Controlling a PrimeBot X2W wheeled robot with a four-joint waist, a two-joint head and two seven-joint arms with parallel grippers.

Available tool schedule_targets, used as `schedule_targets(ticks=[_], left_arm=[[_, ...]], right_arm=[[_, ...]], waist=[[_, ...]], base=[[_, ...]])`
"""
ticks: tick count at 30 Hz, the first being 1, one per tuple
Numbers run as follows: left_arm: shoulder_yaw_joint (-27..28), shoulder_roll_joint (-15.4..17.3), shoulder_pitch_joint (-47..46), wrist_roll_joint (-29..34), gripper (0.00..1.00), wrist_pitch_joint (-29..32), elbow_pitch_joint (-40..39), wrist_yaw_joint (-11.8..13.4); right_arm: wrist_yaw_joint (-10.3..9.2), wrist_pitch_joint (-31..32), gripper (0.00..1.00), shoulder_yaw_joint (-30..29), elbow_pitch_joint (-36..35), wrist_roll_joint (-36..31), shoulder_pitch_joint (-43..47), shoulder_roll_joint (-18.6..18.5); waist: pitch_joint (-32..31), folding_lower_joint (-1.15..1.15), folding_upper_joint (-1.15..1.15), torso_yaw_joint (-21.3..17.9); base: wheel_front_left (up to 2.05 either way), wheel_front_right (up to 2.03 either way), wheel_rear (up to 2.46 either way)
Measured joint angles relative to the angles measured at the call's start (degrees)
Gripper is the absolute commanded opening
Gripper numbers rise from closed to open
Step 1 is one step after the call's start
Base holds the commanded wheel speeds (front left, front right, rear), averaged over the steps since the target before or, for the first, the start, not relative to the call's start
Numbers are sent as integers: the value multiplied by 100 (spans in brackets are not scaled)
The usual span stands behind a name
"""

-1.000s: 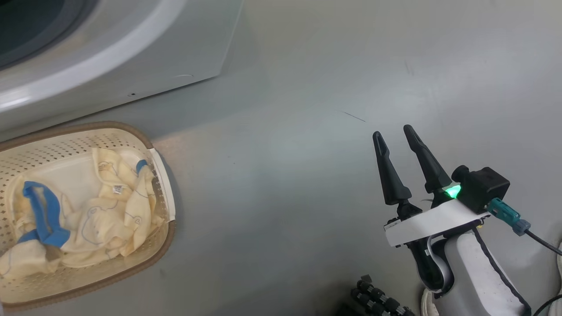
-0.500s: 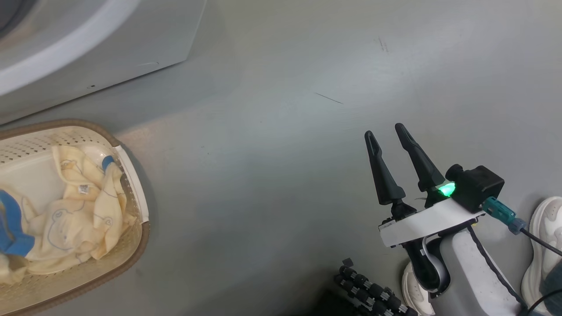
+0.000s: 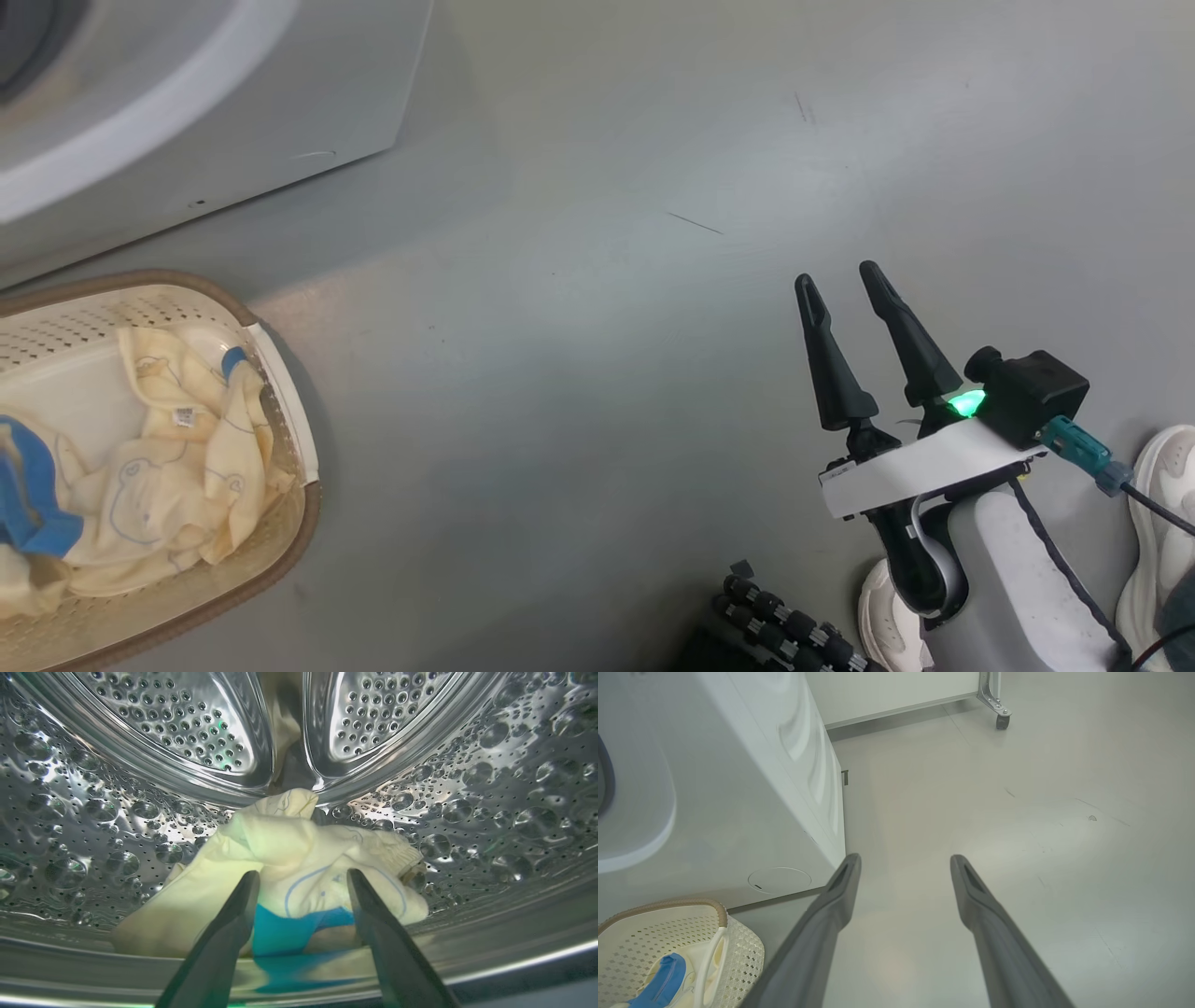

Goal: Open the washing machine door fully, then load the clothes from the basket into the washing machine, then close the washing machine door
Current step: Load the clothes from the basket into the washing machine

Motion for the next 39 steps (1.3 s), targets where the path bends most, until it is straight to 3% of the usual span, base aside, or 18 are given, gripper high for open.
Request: schedule_targets(ticks=[9,18,34,39], left_arm=[[79,-468,18,-116,100,-446,191,261],[25,-1085,548,-265,100,-875,516,287],[-93,-2014,1913,-470,100,-1073,553,62],[-134,-2070,2490,-537,100,-1073,241,-82]], right_arm=[[0,0,100,-242,56,-16,-1,0],[0,0,100,-475,103,-144,-8,-3],[0,0,100,-996,265,-390,165,-53],[0,0,100,-1034,305,-458,388,-90]], waist=[[-256,0,0,193],[-676,0,0,514],[-1665,0,0,1283],[-2040,0,0,1499]], base=[[0,0,0],[0,0,0],[0,0,0],[0,0,0]])
